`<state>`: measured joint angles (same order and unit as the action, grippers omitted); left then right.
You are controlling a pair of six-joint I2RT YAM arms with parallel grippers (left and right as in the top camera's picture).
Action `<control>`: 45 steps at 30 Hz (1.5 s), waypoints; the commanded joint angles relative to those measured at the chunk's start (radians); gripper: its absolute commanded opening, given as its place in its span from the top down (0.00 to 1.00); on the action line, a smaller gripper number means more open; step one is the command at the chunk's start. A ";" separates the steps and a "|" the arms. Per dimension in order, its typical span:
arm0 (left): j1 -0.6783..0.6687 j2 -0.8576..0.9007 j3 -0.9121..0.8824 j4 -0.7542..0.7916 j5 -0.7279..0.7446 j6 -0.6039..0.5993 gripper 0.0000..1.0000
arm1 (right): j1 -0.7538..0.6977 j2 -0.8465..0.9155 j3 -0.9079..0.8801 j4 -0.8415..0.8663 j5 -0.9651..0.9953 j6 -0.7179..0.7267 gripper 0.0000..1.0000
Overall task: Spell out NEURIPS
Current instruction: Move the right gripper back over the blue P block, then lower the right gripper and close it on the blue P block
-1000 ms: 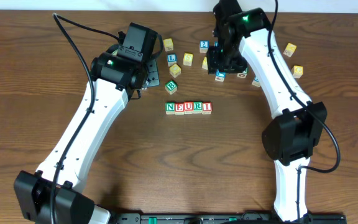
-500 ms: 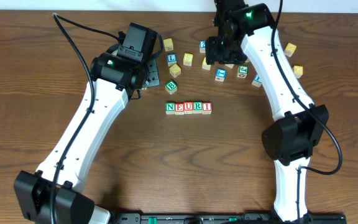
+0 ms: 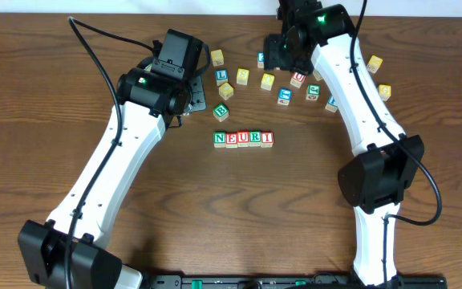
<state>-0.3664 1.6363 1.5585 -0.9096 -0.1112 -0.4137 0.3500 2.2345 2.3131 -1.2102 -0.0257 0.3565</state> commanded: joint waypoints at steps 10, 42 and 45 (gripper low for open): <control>0.003 0.014 -0.004 0.007 -0.010 0.013 0.53 | -0.089 -0.011 0.023 -0.049 0.028 0.032 0.38; 0.003 0.077 -0.004 0.025 -0.010 0.013 0.53 | -0.285 -0.007 -0.219 -0.123 0.101 0.137 0.42; 0.003 0.077 -0.004 0.026 -0.010 0.013 0.53 | -0.294 -0.007 -0.262 -0.070 0.098 0.137 0.43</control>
<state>-0.3664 1.7042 1.5585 -0.8848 -0.1112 -0.4141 0.0708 2.2345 2.0808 -1.3106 0.0673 0.4706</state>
